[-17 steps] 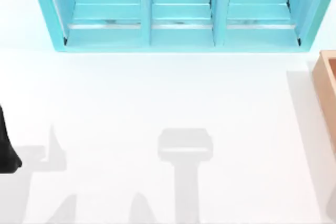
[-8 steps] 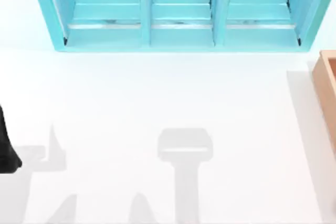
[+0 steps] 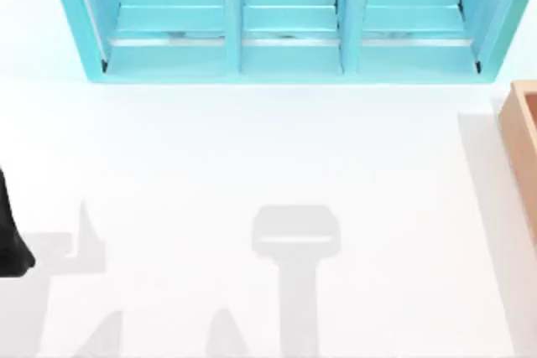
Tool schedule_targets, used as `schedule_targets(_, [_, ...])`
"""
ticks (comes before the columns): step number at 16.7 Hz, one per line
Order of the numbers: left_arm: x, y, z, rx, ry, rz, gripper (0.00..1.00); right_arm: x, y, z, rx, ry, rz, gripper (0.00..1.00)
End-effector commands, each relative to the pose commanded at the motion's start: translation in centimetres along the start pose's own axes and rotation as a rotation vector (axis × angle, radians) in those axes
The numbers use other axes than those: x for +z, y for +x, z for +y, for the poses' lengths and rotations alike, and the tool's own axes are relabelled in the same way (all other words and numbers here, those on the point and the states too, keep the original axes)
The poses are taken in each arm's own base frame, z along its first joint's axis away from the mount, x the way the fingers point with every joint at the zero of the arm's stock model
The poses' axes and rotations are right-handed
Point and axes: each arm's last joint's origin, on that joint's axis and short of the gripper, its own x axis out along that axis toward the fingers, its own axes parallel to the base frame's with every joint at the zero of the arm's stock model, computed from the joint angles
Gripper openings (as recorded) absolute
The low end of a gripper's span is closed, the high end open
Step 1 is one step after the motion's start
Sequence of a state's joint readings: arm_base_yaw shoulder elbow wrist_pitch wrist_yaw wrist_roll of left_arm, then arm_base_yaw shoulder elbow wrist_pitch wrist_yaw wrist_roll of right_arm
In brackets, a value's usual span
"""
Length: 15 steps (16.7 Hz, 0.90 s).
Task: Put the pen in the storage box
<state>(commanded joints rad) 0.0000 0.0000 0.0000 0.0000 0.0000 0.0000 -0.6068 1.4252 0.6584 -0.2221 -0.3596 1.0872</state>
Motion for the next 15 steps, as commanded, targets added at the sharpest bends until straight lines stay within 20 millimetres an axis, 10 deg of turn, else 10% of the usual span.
schedule_targets(4, [0.0, 0.0, 0.0, 0.0, 0.0, 0.0, 1.0, 0.0, 0.0, 0.0, 0.0, 0.0, 0.0, 0.0])
schedule_targets(15, [0.0, 0.0, 0.0, 0.0, 0.0, 0.0, 1.0, 0.0, 0.0, 0.0, 0.0, 0.0, 0.0, 0.83])
